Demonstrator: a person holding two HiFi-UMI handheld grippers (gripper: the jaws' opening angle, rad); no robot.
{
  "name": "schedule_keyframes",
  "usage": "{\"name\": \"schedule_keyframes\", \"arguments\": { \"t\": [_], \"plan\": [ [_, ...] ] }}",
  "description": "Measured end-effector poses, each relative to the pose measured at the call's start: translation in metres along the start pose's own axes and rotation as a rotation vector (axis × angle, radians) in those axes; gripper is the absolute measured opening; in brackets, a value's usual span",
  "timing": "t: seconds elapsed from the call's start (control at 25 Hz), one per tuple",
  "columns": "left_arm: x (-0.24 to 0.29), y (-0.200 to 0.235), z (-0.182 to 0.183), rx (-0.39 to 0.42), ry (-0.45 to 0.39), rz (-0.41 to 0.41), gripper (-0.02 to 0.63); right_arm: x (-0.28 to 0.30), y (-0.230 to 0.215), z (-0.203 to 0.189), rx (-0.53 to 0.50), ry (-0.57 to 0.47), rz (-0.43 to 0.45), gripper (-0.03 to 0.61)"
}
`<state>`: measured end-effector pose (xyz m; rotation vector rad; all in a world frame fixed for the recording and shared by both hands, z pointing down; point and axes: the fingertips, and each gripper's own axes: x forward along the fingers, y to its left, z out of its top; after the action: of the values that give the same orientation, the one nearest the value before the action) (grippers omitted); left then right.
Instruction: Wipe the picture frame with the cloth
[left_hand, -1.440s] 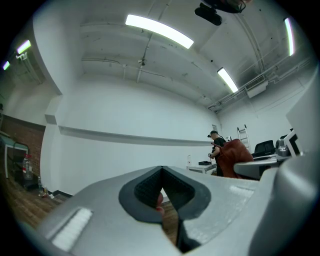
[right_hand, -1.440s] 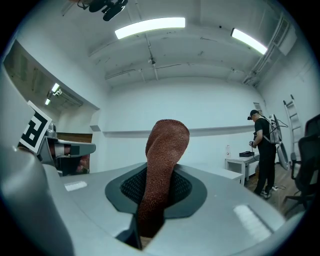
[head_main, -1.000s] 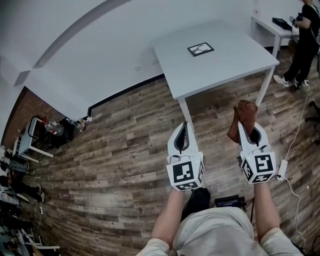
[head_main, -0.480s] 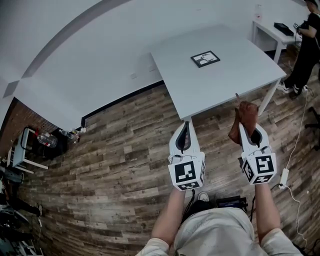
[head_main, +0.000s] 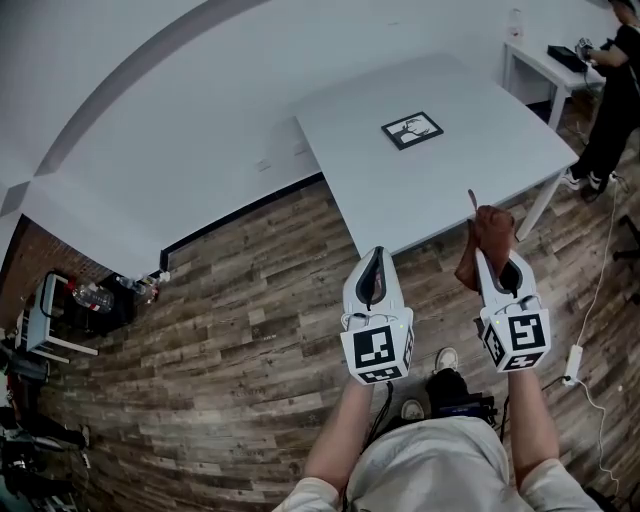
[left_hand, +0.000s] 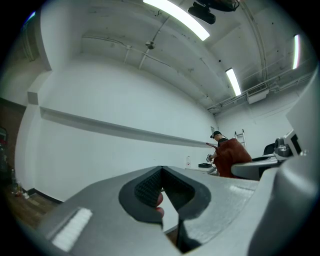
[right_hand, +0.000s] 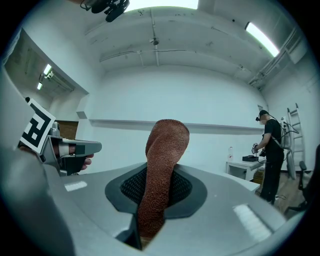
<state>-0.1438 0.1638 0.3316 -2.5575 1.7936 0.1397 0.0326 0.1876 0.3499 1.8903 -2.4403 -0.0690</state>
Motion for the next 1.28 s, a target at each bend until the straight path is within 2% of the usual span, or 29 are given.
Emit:
{"name": "schedule_keyframes", "arguments": {
  "t": [0.32, 0.8, 1.04, 1.28],
  "plan": [
    [0.090, -0.008, -0.009, 0.023, 0.004, 0.000, 0.000, 0.075, -0.051, -0.015, 0.026, 0.008, 0.015, 0.095],
    [0.253, -0.030, -0.013, 0.011, 0.006, 0.061, 0.000, 0.199, -0.168, -0.016, 0.033, 0.020, 0.056, 0.095],
    [0.304, -0.016, -0.025, 0.020, 0.026, 0.094, 0.000, 0.254, -0.186, -0.028, 0.044, 0.049, 0.092, 0.095],
    [0.354, 0.017, -0.043, 0.014, 0.028, 0.101, 0.000, 0.319, -0.188, -0.041, 0.038, 0.067, 0.104, 0.095]
  ]
}}
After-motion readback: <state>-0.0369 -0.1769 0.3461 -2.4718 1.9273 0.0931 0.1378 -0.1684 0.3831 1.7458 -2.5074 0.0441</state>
